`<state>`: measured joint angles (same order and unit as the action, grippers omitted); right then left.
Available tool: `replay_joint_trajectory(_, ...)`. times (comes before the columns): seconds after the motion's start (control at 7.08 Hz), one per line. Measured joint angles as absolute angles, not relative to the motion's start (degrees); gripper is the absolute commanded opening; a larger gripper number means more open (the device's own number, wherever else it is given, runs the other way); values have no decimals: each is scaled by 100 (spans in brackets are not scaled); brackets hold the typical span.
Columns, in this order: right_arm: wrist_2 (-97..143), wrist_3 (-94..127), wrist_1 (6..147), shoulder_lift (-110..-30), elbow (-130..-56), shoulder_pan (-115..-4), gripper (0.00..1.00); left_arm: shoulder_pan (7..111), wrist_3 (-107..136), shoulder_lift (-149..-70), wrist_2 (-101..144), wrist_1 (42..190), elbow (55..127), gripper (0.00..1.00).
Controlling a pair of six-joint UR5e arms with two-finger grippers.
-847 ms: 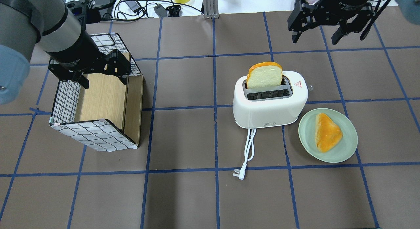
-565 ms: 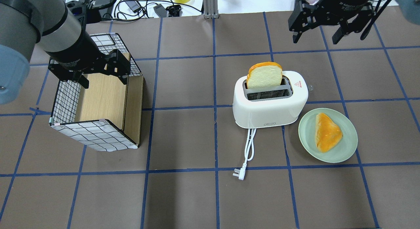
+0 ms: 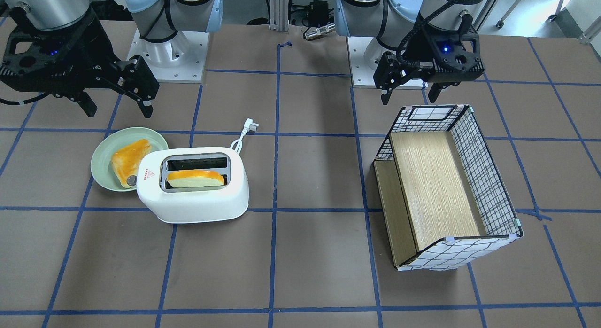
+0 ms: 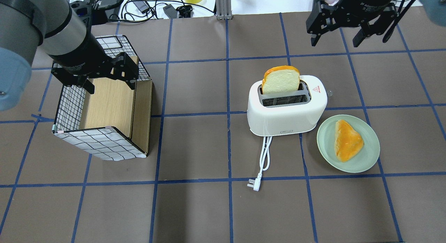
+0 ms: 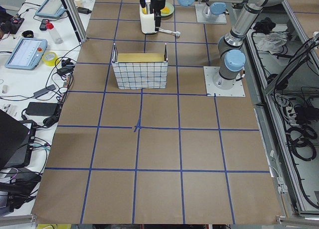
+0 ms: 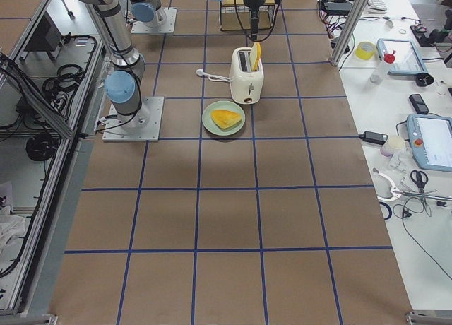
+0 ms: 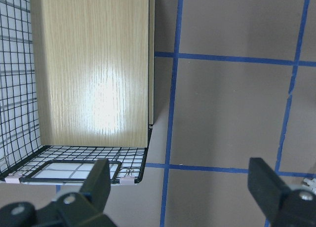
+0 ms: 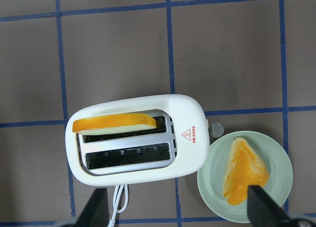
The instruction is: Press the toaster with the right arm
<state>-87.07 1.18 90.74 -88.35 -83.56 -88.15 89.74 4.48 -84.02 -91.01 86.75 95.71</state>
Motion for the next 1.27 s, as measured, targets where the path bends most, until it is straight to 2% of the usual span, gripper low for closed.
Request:
replay_joint_trajectory(0.28, -8859, -218, 9067, -8830, -8364, -8775, 99, 8974, 448, -8402, -9101, 8675, 9571, 100)
replay_joint_trajectory(0.42, -9051, -547, 9086, -8822, -8366, -8721, 76, 8973, 448, -8402, -9103, 8675, 9571, 100)
replay_joint_trajectory(0.56, -9146, -931, 9111, -8784, -8369, -8535, 33, 8973, 448, -8402, -9105, 8675, 9571, 100)
replay_joint_trajectory(0.71, -9137, -1400, 9120, -8687, -8399, -8194, 0, 8973, 448, -8402, -9105, 8675, 9571, 100)
replay_joint_trajectory(0.99, -8865, -2060, 9155, -8531, -8676, -7605, 0, 8974, 448, -8403, -9105, 8675, 9571, 100)
replay_joint_trajectory(1.27, -8413, -2085, 9655, -8499, -9234, -7499, 0, 8974, 448, -8402, -9105, 8675, 9571, 100)
